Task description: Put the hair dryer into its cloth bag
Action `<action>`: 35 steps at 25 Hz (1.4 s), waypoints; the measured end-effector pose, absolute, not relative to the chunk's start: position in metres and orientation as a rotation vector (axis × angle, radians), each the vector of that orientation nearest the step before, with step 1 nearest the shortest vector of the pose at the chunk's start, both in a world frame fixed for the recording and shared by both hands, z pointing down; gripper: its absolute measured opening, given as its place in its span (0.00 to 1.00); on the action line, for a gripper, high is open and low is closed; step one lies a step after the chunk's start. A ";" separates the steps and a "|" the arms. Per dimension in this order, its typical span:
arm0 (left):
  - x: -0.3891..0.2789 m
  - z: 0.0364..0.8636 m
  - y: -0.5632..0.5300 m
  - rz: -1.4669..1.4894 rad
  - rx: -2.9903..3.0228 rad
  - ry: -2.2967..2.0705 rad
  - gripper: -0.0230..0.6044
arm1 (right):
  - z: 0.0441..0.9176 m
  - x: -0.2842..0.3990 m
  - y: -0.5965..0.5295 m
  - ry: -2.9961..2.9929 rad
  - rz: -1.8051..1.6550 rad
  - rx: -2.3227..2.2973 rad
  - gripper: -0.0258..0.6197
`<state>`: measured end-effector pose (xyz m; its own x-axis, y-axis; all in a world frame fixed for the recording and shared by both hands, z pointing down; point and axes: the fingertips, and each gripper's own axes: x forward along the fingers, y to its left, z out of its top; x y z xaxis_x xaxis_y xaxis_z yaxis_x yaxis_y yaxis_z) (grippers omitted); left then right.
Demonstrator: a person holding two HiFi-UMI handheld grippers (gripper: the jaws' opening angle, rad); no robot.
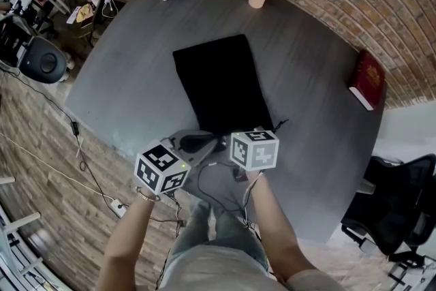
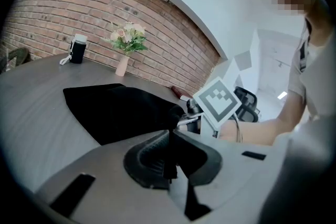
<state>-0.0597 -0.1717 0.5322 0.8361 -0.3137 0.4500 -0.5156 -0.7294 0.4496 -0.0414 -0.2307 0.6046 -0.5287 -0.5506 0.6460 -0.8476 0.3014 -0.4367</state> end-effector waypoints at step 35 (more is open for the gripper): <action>-0.061 0.565 -0.140 0.559 2.392 -0.639 0.07 | 0.546 0.046 -0.094 -2.098 1.093 1.391 0.55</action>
